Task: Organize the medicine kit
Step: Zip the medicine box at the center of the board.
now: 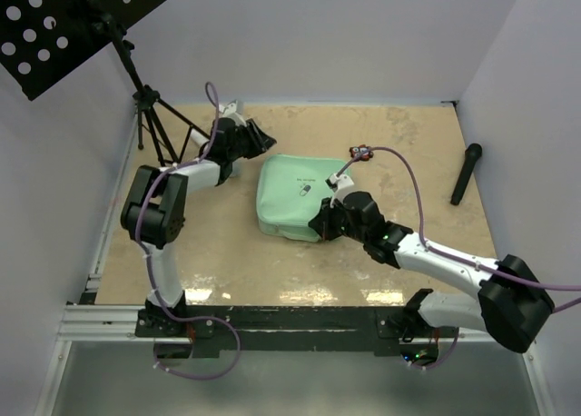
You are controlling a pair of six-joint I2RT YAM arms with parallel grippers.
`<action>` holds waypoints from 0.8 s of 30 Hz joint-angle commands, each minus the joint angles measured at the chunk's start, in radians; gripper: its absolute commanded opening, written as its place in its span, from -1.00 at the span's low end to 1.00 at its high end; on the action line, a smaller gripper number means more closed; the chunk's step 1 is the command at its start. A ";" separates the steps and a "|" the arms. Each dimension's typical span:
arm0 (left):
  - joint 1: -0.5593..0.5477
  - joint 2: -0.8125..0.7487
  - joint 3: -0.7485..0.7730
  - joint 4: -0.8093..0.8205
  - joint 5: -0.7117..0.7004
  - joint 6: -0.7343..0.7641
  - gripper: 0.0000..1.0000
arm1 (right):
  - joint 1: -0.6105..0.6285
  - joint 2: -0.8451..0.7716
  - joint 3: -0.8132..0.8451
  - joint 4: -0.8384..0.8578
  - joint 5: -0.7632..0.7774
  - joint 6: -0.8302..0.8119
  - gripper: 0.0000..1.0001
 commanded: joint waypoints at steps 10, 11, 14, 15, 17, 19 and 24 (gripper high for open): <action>-0.016 0.208 0.218 0.006 0.321 0.074 -0.35 | 0.049 0.054 0.000 0.068 -0.175 -0.046 -1.00; -0.019 0.205 0.204 0.009 0.323 0.075 -0.36 | 0.049 0.062 0.004 0.063 -0.170 -0.043 -1.00; -0.025 0.169 0.111 0.110 0.341 0.055 -0.49 | 0.049 0.048 -0.005 0.063 -0.122 0.000 -1.00; -0.029 0.163 0.088 0.142 0.355 0.042 -0.56 | 0.049 0.045 -0.005 0.062 -0.097 0.017 -1.00; -0.035 0.154 0.042 0.207 0.397 0.023 -0.68 | 0.049 0.068 0.013 0.046 -0.066 0.028 -1.00; -0.039 0.145 -0.009 0.300 0.442 -0.008 -0.82 | 0.048 0.097 0.040 0.006 0.006 0.050 -1.00; -0.039 0.090 -0.147 0.484 0.473 -0.074 -1.00 | 0.039 0.106 0.053 -0.015 0.170 0.116 -1.00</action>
